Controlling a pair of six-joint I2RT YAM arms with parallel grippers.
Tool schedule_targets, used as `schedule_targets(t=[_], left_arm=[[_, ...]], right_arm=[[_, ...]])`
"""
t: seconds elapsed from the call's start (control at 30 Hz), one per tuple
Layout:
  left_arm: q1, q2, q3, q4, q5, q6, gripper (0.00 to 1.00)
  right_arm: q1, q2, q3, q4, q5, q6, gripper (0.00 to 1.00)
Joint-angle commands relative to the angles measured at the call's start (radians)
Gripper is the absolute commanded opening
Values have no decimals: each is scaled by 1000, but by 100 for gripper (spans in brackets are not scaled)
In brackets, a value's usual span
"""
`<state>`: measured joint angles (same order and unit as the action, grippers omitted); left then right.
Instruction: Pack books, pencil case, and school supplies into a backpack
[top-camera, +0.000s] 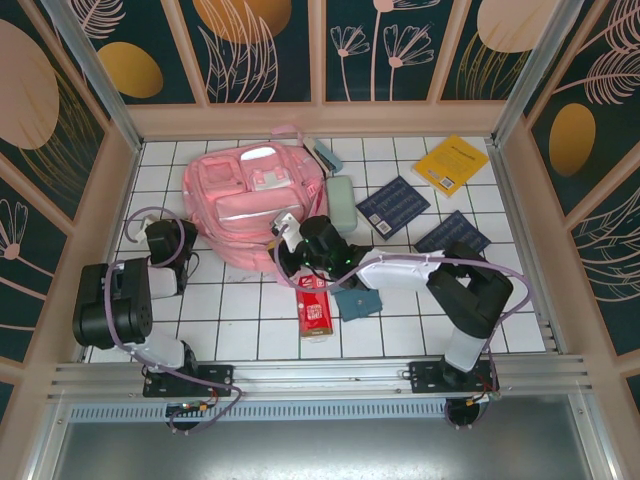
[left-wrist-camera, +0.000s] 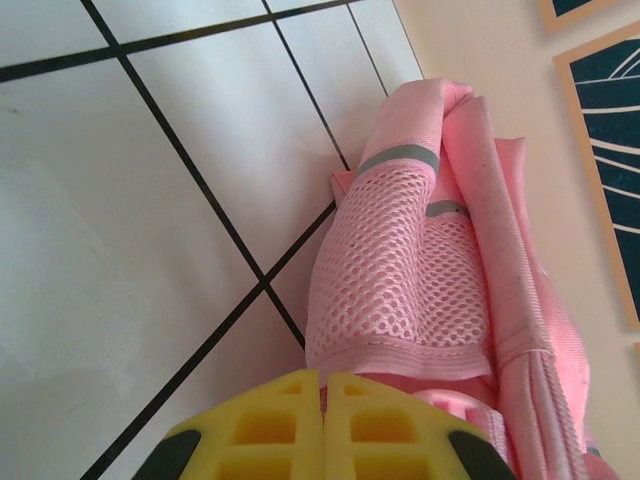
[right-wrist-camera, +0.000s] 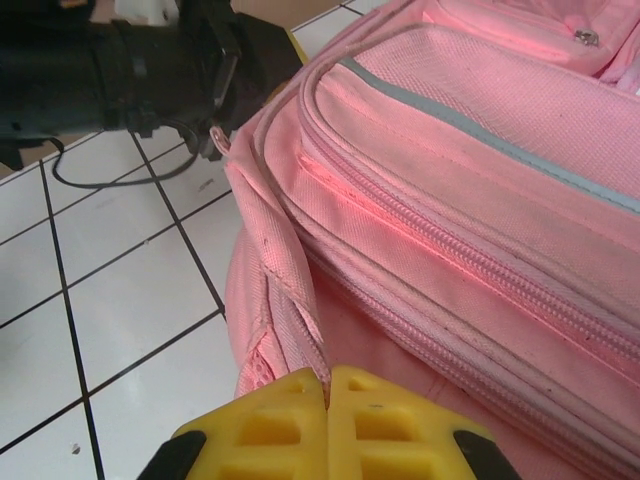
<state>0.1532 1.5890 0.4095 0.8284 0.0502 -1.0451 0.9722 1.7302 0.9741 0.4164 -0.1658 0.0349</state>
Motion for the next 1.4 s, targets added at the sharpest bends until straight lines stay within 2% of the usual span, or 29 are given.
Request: schedule_targets(t=[0.0,0.13,0.3,0.47,0.57,0.6,0.67,0.77,0.83,1.0,1.1,1.2,1.37], left_arm=[[66,60,65,87,-308,9,0],[78,75,74,88,-308,11,0],[88,12,82,34,-274,65,0],[88,-146,21,-11,-209,69,54],[88,-257,-4,-91,-173,76,70],[88,-291,-14,-112,-164,71,71],[88,-367,-32,-154,-130,74,73],[86,-476,-45,-241,-87,97,75],[83,-548,-50,-306,-62,120,76],[58,-716,-75,-442,-19,182,77],[-15,-773,-65,-514,-24,233,75],[-102,-767,-42,-566,-16,269,71],[-281,-670,38,-660,-60,358,65]], right_arm=[[-9,-124,-31,-21,-21,3,0],[-9,-123,-24,-31,-22,0,0],[-8,-94,-5,-37,-20,-6,0],[-7,-33,38,-36,-14,-9,0],[-6,-5,60,-38,-15,-8,0],[-5,1,65,-40,-12,-8,2],[-6,15,77,-43,-5,-7,20],[-5,24,88,-43,10,-1,38],[-8,19,83,-36,34,6,46],[-17,-22,48,-27,106,22,52],[-38,-73,-15,4,164,50,56],[-80,-139,-99,40,176,90,60],[-169,-219,-187,20,209,171,64]])
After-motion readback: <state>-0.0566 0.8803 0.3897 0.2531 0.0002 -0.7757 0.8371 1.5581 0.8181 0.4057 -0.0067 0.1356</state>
